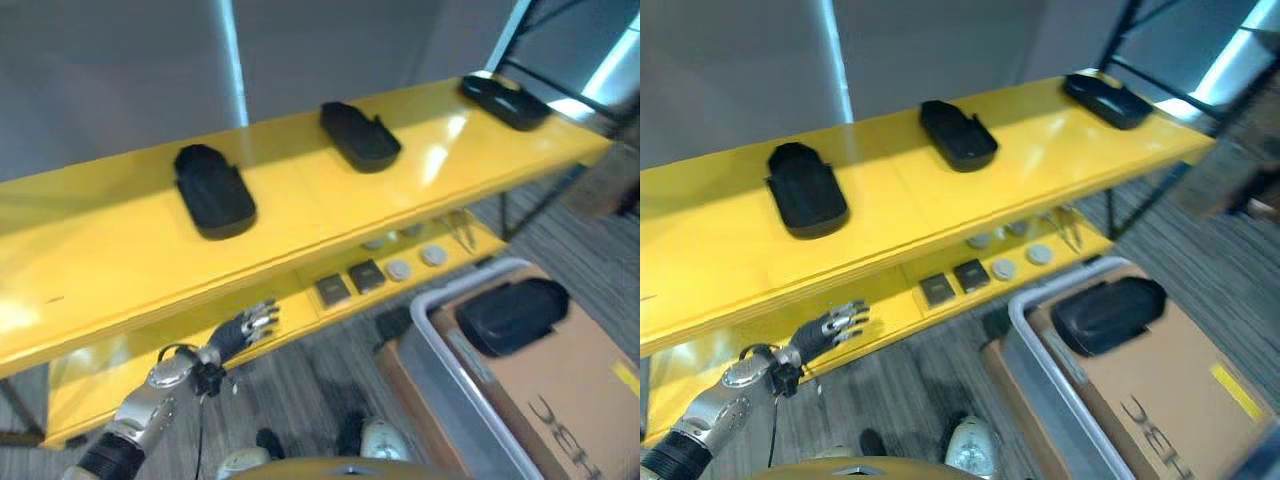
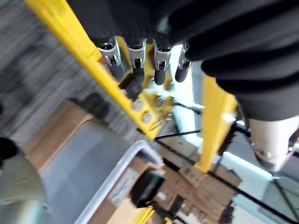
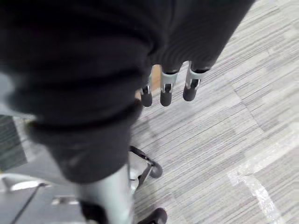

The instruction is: Move parts from the plastic box to the shelf.

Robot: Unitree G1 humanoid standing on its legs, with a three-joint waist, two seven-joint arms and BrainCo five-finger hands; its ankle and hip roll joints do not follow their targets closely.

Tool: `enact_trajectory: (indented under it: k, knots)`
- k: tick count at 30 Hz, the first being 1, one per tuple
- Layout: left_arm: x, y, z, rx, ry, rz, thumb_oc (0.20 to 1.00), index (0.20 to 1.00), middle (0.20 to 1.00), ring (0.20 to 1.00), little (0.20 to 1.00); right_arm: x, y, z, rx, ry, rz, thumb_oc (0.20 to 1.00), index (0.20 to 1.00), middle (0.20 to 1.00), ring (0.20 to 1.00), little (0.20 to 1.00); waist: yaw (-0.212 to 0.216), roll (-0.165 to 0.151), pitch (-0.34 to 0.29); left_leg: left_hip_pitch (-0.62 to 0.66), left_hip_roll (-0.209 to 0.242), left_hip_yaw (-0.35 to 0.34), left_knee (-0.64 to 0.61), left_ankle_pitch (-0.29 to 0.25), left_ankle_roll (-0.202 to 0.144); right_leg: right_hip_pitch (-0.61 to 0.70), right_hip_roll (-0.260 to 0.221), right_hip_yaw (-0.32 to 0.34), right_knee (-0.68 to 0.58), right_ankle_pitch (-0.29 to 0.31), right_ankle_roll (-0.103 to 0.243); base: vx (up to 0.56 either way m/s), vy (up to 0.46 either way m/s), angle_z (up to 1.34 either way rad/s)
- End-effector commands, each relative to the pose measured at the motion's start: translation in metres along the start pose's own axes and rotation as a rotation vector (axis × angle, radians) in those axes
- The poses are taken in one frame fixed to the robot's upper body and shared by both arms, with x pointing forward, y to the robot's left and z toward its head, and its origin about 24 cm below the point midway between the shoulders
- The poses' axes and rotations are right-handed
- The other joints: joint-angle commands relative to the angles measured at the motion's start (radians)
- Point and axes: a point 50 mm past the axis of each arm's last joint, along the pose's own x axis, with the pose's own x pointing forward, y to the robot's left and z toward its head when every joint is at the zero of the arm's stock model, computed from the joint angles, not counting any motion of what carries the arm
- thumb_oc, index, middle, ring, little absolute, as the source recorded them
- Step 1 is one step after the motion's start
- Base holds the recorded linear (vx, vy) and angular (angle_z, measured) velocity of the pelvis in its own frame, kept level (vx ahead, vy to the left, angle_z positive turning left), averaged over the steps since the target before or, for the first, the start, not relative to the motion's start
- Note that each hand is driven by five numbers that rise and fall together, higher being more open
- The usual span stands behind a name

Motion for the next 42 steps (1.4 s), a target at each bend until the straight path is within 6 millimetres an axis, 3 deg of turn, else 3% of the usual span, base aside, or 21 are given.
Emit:
enact_trajectory:
  k: [1, 4, 6, 9, 12, 14, 15, 16, 17, 18, 20, 22, 25, 26, 29, 30, 32, 33, 38, 42]
  knots:
    - [0.017, -0.012, 0.038, 0.009, -0.193, -0.042, 1.000, 1.000, 1.000, 1.000, 1.000, -0.002, 0.004, -0.021, -0.030, 0.051, -0.010, 1.000, 1.000, 1.000, 1.000, 1.000, -0.009, -0.010, -0.021, -0.039, -0.032, -0.222, 0.117, -0.122, 0.027, 0.088, 0.006, 0.100, -0.314, 0.163, 0.019, -0.01, -0.269, -2.00]
    - [0.026, -0.005, 0.009, -0.037, -0.114, 0.050, 1.000, 1.000, 1.000, 1.000, 1.000, -0.002, 0.010, -0.027, -0.030, 0.074, -0.004, 1.000, 1.000, 1.000, 1.000, 1.000, -0.033, -0.037, -0.028, -0.049, 0.004, -0.206, 0.157, -0.128, 0.013, 0.103, 0.076, 0.134, -0.393, 0.141, -0.007, 0.02, -0.288, -0.97]
    - [0.030, -0.001, -0.001, 0.044, -0.063, 0.103, 1.000, 1.000, 1.000, 1.000, 1.000, -0.002, 0.011, -0.032, -0.012, 0.096, -0.021, 1.000, 1.000, 1.000, 1.000, 1.000, -0.047, -0.051, -0.036, -0.056, 0.034, -0.199, 0.196, -0.131, -0.006, 0.112, 0.099, 0.149, -0.433, 0.152, -0.018, 0.05, -0.288, -0.60]
    - [0.033, 0.005, -0.015, -0.029, -0.005, 0.194, 1.000, 1.000, 1.000, 1.000, 1.000, -0.003, 0.005, -0.035, -0.017, 0.113, -0.052, 1.000, 1.000, 1.000, 1.000, 1.000, -0.051, -0.064, -0.038, -0.089, 0.082, -0.244, 0.299, -0.120, -0.040, 0.129, 0.127, 0.181, -0.472, 0.147, -0.044, 0.05, -0.182, -0.41]
    - [0.026, 0.021, -0.032, -0.046, 0.047, 0.328, 1.000, 1.000, 1.000, 1.000, 1.000, -0.003, -0.009, -0.027, -0.049, 0.089, -0.097, 1.000, 1.000, 1.000, 1.000, 1.000, -0.020, -0.064, -0.023, -0.193, 0.109, -0.448, 0.499, -0.044, -0.092, 0.148, 0.168, 0.266, -0.484, 0.127, -0.082, 0.06, -0.107, -0.91]
    - [0.014, 0.032, -0.051, -0.101, 0.093, 0.417, 1.000, 1.000, 1.000, 1.000, 1.000, -0.003, -0.022, -0.014, -0.038, 0.052, -0.121, 1.000, 1.000, 1.000, 1.000, 1.000, 0.021, -0.064, 0.001, -0.287, 0.056, -0.647, 0.662, -0.029, -0.081, 0.155, 0.187, 0.360, -0.481, 0.123, -0.104, 0.01, -0.012, -1.38]
    - [0.011, 0.034, -0.055, -0.104, 0.106, 0.436, 1.000, 1.000, 1.000, 1.000, 1.000, -0.003, -0.026, -0.011, -0.030, 0.043, -0.122, 1.000, 1.000, 1.000, 1.000, 1.000, 0.030, -0.071, 0.007, -0.317, 0.033, -0.675, 0.669, -0.001, -0.064, 0.143, 0.184, 0.374, -0.484, 0.138, -0.113, -0.01, 0.087, -1.37]
    - [0.004, 0.039, -0.066, -0.089, 0.137, 0.471, 1.000, 1.000, 1.000, 1.000, 1.000, -0.004, -0.033, -0.001, 0.008, 0.006, -0.140, 1.000, 1.000, 1.000, 1.000, 1.000, 0.059, -0.068, 0.015, -0.322, -0.021, -0.739, 0.597, -0.015, -0.045, 0.143, 0.193, 0.426, -0.494, 0.143, -0.105, 0.01, 0.142, -1.39]
    - [0.001, 0.041, -0.072, -0.084, 0.158, 0.492, 1.000, 1.000, 1.000, 1.000, 1.000, -0.004, -0.036, 0.006, 0.052, -0.014, -0.146, 1.000, 1.000, 1.000, 1.000, 1.000, 0.071, -0.064, 0.017, -0.294, -0.035, -0.756, 0.499, -0.029, -0.038, 0.143, 0.194, 0.447, -0.500, 0.145, -0.098, 0.12, 0.207, -1.15]
    - [-0.002, 0.042, -0.078, -0.088, 0.179, 0.518, 1.000, 1.000, 1.000, 1.000, 1.000, -0.003, -0.038, 0.011, 0.100, -0.030, -0.137, 1.000, 1.000, 1.000, 1.000, 1.000, 0.078, -0.058, 0.018, -0.261, -0.039, -0.768, 0.390, -0.026, -0.040, 0.146, 0.194, 0.462, -0.507, 0.146, -0.090, 0.14, 0.213, -1.09]
    - [-0.007, 0.044, -0.087, -0.086, 0.228, 0.546, 1.000, 1.000, 1.000, 1.000, 1.000, -0.004, -0.044, 0.022, 0.181, -0.091, -0.151, 1.000, 1.000, 1.000, 1.000, 1.000, 0.079, -0.040, 0.017, -0.242, -0.028, -0.787, 0.236, 0.037, -0.067, 0.156, 0.194, 0.477, -0.521, 0.148, -0.077, 0.14, 0.196, -1.11]
    - [-0.011, 0.047, -0.090, -0.066, 0.262, 0.563, 1.000, 1.000, 1.000, 1.000, 1.000, -0.006, -0.052, 0.029, 0.215, -0.138, -0.172, 1.000, 1.000, 1.000, 1.000, 1.000, 0.078, -0.021, 0.027, -0.268, -0.009, -0.807, 0.211, 0.107, -0.090, 0.174, 0.193, 0.489, -0.518, 0.140, -0.075, 0.07, 0.187, -0.57]
    - [-0.026, 0.050, -0.111, -0.042, 0.356, 0.621, 1.000, 1.000, 1.000, 1.000, 1.000, -0.013, -0.060, 0.068, 0.360, -0.329, -0.228, 1.000, 1.000, 1.000, 1.000, 1.000, 0.075, -0.007, 0.022, -0.221, -0.024, -0.823, 0.157, 0.040, -0.080, 0.162, 0.148, 0.481, -0.476, 0.120, -0.054, 0.02, 0.248, -0.05]
    - [-0.027, 0.050, -0.113, -0.038, 0.366, 0.622, 1.000, 1.000, 1.000, 1.000, 1.000, -0.013, -0.060, 0.070, 0.372, -0.344, -0.234, 1.000, 1.000, 1.000, 1.000, 1.000, 0.075, -0.006, 0.021, -0.215, -0.025, -0.821, 0.154, 0.037, -0.080, 0.160, 0.146, 0.481, -0.472, 0.118, -0.053, 0.01, 0.215, -0.53]
    - [-0.041, 0.048, -0.131, 0.009, 0.455, 0.662, 1.000, 1.000, 1.000, 1.000, 1.000, -0.031, -0.065, 0.115, 0.502, -0.558, -0.282, 1.000, 1.000, 1.000, 1.000, 1.000, 0.061, 0.002, 0.011, -0.162, -0.041, -0.802, 0.123, 0.010, -0.069, 0.137, 0.118, 0.478, -0.445, 0.120, -0.035, 0.02, 0.196, -0.41]
    - [-0.051, 0.044, -0.143, 0.018, 0.494, 0.684, 1.000, 1.000, 1.000, 1.000, 1.000, -0.052, -0.069, 0.148, 0.503, -0.705, -0.339, 1.000, 1.000, 1.000, 1.000, 1.000, 0.054, 0.001, 0.003, -0.145, -0.057, -0.798, 0.113, -0.004, -0.056, 0.132, 0.109, 0.486, -0.436, 0.120, -0.031, 0.03, 0.163, -0.13]
    - [-0.057, 0.043, -0.149, 0.005, 0.510, 0.698, 1.000, 1.000, 1.000, 1.000, 1.000, -0.066, -0.075, 0.162, 0.514, -0.796, -0.369, 1.000, 1.000, 1.000, 1.000, 1.000, 0.051, 0.000, 0.000, -0.138, -0.063, -0.796, 0.108, -0.011, -0.048, 0.129, 0.105, 0.490, -0.434, 0.121, -0.028, 0.02, 0.120, -0.19]
    - [-0.063, 0.041, -0.155, 0.000, 0.522, 0.719, 1.000, 1.000, 1.000, 1.000, 1.000, -0.095, -0.089, 0.187, 0.513, -0.961, -0.417, 1.000, 1.000, 1.000, 1.000, 1.000, 0.050, -0.002, -0.006, -0.129, -0.069, -0.789, 0.096, -0.017, -0.036, 0.127, 0.101, 0.489, -0.435, 0.125, -0.022, 0.03, 0.107, -0.17]
    - [-0.076, 0.045, -0.160, -0.039, 0.522, 0.755, 1.000, 1.000, 1.000, 1.000, 1.000, -0.163, -0.109, 0.228, 0.414, -1.251, -0.483, 1.000, 1.000, 1.000, 1.000, 1.000, 0.067, -0.009, -0.018, -0.123, -0.080, -0.788, 0.087, -0.033, -0.021, 0.122, 0.088, 0.472, -0.442, 0.130, -0.007, 0.03, 0.057, -0.06]
    - [-0.083, 0.042, -0.167, -0.035, 0.541, 0.750, 1.000, 1.000, 1.000, 1.000, 1.000, -0.185, -0.112, 0.248, 0.282, -1.313, -0.515, 1.000, 1.000, 1.000, 1.000, 1.000, 0.106, -0.015, -0.028, -0.131, -0.084, -0.797, 0.083, -0.036, -0.019, 0.125, 0.081, 0.446, -0.451, 0.129, -0.002, 0.04, 0.037, 0.05]
